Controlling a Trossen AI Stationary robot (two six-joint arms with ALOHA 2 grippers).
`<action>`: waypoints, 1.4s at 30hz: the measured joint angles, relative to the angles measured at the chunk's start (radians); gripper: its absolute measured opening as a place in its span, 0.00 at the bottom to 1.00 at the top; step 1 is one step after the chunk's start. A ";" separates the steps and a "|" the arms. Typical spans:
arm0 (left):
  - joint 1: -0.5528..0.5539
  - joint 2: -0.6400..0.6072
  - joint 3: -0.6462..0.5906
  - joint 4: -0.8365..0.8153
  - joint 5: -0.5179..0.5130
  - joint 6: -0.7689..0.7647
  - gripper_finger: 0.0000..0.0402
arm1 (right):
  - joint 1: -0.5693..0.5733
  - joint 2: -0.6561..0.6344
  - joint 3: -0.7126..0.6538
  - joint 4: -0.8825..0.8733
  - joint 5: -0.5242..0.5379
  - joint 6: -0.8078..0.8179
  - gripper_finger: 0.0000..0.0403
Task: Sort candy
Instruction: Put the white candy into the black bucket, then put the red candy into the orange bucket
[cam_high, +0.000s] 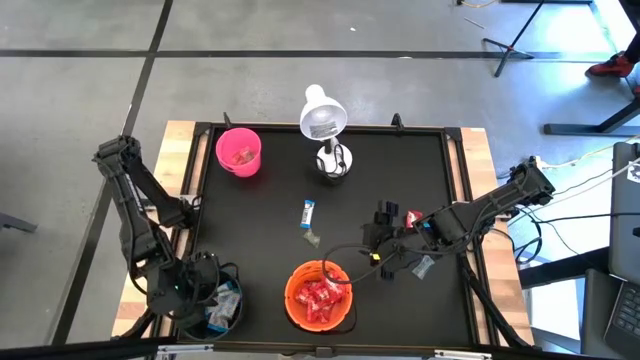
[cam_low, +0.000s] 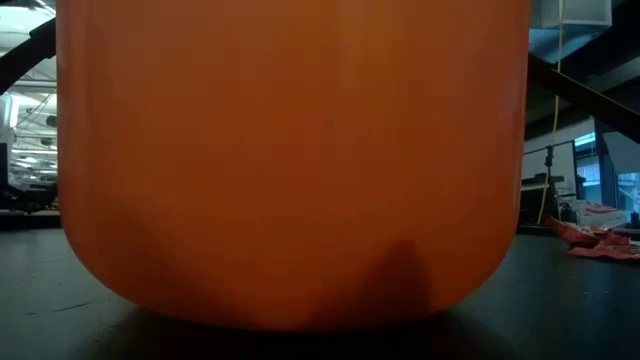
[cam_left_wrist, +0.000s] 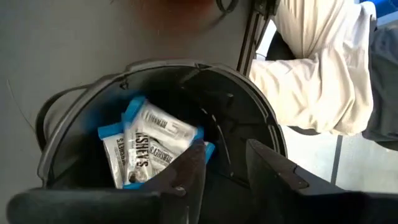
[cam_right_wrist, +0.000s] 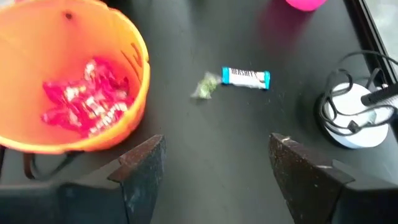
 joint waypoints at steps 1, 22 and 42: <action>0.000 -0.001 0.000 0.000 0.001 0.000 0.27 | 0.000 0.000 0.000 -0.014 0.000 0.000 0.69; 0.060 -0.056 -0.010 0.036 -0.758 0.702 0.28 | -0.001 -0.083 -0.381 -0.314 -0.153 0.326 0.69; 0.550 -0.173 -0.365 1.134 -0.124 1.420 0.28 | -0.328 -0.344 -0.933 0.128 -0.300 0.487 0.69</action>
